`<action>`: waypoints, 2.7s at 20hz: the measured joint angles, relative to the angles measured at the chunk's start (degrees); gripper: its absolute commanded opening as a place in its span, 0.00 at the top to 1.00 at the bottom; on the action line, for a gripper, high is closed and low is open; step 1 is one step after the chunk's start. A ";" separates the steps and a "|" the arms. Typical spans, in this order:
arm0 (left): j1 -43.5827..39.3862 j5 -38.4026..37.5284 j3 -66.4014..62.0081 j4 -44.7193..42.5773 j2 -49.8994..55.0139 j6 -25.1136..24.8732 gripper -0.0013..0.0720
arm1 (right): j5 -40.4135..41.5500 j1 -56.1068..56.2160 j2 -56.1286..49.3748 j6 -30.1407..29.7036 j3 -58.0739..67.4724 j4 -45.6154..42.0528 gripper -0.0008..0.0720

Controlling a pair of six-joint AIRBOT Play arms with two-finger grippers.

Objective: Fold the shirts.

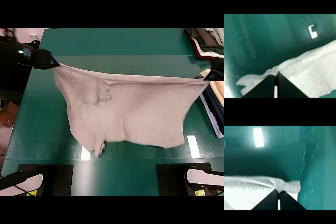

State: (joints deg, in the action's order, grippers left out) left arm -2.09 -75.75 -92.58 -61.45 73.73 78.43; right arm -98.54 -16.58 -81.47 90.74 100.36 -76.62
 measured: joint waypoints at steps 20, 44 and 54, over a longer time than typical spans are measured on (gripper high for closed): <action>0.02 18.36 1.33 -8.59 18.36 -3.87 0.95 | 24.48 10.23 -12.98 -1.29 -6.88 -9.03 0.97; 0.02 6.03 33.46 -8.13 -2.84 8.70 0.30 | 15.58 6.40 0.44 -5.88 -16.06 3.63 0.43; -6.23 23.04 65.61 4.52 -21.64 18.80 0.30 | 16.11 7.43 2.97 -6.38 -16.06 6.19 0.43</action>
State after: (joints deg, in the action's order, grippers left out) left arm -8.32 -52.71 -26.96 -56.93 52.10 97.23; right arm -82.43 -9.15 -78.50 84.36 84.29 -70.43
